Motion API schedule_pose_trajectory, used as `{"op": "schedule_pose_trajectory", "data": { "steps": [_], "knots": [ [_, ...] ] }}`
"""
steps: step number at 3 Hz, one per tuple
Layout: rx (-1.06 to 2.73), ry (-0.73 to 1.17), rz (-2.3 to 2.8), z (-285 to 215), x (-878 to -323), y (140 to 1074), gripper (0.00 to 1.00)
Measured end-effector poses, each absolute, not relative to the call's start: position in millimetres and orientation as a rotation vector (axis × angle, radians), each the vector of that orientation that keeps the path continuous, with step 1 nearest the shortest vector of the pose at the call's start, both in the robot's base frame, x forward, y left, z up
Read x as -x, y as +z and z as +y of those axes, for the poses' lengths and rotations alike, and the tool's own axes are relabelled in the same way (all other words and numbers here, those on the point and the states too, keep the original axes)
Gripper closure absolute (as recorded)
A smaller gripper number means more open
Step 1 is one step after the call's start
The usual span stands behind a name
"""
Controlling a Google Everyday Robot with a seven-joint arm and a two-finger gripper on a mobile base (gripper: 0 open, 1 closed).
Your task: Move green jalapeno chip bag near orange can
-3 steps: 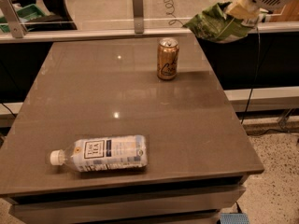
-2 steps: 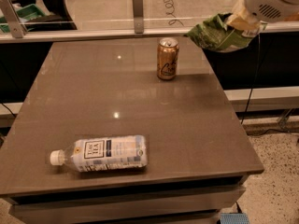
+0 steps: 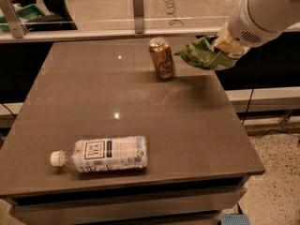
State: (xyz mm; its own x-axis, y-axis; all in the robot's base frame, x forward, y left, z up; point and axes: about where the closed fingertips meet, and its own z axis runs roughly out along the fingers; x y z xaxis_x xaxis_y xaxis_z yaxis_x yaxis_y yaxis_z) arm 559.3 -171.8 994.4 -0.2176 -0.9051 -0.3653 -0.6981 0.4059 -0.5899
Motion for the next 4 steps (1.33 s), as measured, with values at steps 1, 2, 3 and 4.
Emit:
{"op": "schedule_pose_trajectory", "data": {
  "steps": [1,2,3,4],
  "knots": [
    [1.373,-0.357,2.005,-164,-559,973,1.0],
    [1.379,-0.333,2.018,-160,-557,958,1.0],
    [1.389,-0.311,2.016,-152,-558,948,1.0],
    [1.409,-0.287,1.998,-139,-568,939,1.0]
  ]
}}
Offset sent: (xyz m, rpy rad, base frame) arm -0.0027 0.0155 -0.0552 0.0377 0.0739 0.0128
